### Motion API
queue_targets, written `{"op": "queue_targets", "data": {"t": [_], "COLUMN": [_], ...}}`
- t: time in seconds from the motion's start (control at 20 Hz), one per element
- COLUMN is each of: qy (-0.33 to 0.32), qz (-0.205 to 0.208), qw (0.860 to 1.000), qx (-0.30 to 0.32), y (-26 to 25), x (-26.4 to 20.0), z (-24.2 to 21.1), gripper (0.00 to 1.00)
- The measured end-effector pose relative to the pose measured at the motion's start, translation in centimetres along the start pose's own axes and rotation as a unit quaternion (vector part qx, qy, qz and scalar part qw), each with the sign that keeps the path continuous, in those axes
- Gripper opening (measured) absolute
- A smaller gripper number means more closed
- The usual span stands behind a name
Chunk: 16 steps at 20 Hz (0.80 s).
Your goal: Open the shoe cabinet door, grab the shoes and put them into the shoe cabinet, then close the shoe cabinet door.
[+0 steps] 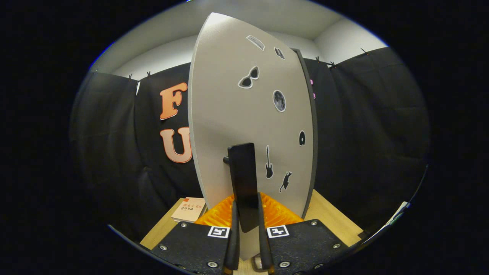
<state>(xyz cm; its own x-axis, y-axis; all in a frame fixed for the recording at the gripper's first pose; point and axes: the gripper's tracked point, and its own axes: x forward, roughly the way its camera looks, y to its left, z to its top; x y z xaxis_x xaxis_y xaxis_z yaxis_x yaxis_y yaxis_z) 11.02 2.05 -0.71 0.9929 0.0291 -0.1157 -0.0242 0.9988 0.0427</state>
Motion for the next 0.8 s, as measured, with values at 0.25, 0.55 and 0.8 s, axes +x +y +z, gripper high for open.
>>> {"op": "queue_targets", "data": {"t": [0.25, 0.55, 0.8], "qy": [0.001, 0.005, 0.003], "qz": [-0.03, -0.056, -0.084], "qw": [0.999, 0.998, 0.996], "qx": [0.011, 0.02, 0.021], "y": [-3.9, -9.0, -13.0], "x": [-2.6, -5.2, -6.5], "z": [0.0, -0.2, 0.1], "gripper": [0.21, 0.14, 0.14]}}
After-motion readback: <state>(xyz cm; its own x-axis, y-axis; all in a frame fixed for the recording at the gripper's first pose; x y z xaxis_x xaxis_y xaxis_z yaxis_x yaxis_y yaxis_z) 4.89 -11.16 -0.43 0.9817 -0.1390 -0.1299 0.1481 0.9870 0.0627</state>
